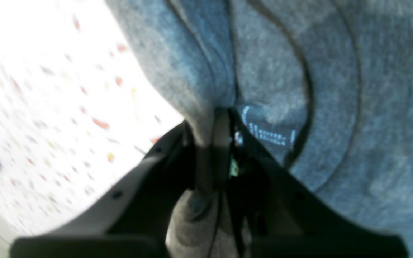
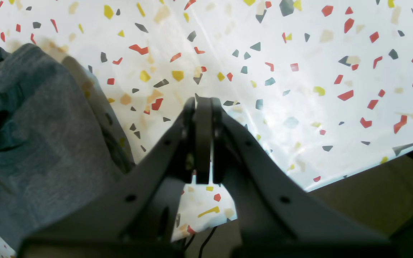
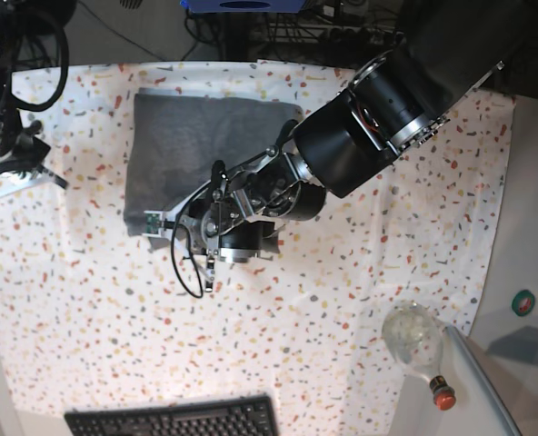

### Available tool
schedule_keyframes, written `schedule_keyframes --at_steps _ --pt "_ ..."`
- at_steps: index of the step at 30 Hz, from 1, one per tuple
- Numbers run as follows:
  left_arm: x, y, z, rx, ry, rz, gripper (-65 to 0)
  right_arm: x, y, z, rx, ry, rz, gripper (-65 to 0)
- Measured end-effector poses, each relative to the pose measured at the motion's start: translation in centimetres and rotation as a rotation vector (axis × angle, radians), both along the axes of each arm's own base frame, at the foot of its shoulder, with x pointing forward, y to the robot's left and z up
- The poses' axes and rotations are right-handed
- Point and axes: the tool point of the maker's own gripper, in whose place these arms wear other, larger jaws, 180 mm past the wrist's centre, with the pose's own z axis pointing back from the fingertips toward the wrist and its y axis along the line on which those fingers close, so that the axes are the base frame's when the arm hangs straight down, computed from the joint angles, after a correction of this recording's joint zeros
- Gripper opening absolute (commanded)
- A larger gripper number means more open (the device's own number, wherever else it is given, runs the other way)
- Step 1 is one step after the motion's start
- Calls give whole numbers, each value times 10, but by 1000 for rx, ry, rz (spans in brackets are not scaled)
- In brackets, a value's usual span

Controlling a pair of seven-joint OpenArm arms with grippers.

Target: Layout the t-shirt on the table in an organized manner, then fold the t-shirt properly

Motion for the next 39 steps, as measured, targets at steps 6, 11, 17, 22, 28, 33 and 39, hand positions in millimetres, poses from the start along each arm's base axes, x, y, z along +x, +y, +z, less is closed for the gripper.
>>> schedule_keyframes --at_steps 6,11,17,22,28,33,39 --pt "-9 -10 -1 -40 36 -4 -650 -6 -5 -12 0 35 -17 -650" --pt "-9 -11 0 -40 33 -6 -650 2 -15 -7 -57 -39 -27 -650" --pt "-9 -10 0 -38 33 -6 -611 0 -14 -9 -56 -32 -24 -650" --pt "-8 -8 -1 -31 27 -7 -382 0 -14 -9 -56 -32 -25 -650" --pt "9 -14 21 -55 -28 -23 -314 0 -14 -9 -55 -32 -25 -650" --pt "33 -2 59 -23 -143 -13 -319 0 -13 -9 -55 -31 -24 -650" --pt "34 18 111 -53 -272 18 -477 -1 -13 -8 -57 -35 -21 -650"
